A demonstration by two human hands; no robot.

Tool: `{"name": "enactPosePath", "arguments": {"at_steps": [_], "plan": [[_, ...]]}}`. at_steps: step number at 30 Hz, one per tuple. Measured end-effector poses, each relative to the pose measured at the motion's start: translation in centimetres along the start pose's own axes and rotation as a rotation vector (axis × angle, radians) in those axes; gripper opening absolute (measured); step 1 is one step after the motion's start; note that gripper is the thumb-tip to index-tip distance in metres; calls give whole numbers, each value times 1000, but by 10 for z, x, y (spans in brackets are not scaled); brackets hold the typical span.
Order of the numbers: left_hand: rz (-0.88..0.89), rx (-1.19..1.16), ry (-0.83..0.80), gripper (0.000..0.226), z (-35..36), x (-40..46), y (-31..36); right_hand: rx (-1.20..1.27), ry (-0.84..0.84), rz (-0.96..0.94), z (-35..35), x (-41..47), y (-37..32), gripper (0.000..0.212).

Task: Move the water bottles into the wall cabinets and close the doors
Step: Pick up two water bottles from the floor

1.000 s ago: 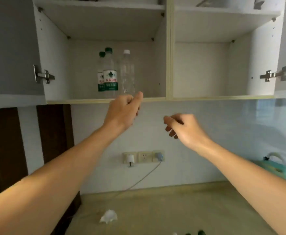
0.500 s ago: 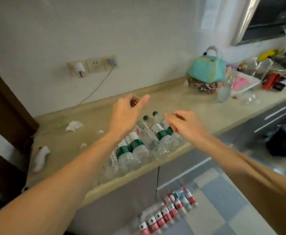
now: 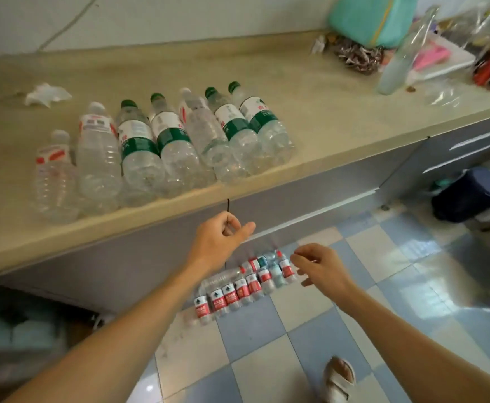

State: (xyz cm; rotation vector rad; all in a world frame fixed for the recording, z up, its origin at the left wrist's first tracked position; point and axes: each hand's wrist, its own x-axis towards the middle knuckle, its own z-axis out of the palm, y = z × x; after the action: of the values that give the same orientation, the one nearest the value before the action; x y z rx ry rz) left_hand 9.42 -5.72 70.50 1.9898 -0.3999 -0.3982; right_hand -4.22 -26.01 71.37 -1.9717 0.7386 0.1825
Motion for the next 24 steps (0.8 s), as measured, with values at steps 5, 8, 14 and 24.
{"name": "enactPosePath", "arguments": {"at_steps": [5,8,14,24], "plan": [[-292,45,14,36,92,5,-68,-85,-158,83,-21,59,88,27],[-413,116,25,44,147,15,-111,-179,-194,158,-32,96,149,34],[-487,201,40,52,240,27,-216,-279,-175,232,-13,169,266,34],[-448,534,-8,66,345,70,-417,-333,-197,163,114,301,421,55]]}}
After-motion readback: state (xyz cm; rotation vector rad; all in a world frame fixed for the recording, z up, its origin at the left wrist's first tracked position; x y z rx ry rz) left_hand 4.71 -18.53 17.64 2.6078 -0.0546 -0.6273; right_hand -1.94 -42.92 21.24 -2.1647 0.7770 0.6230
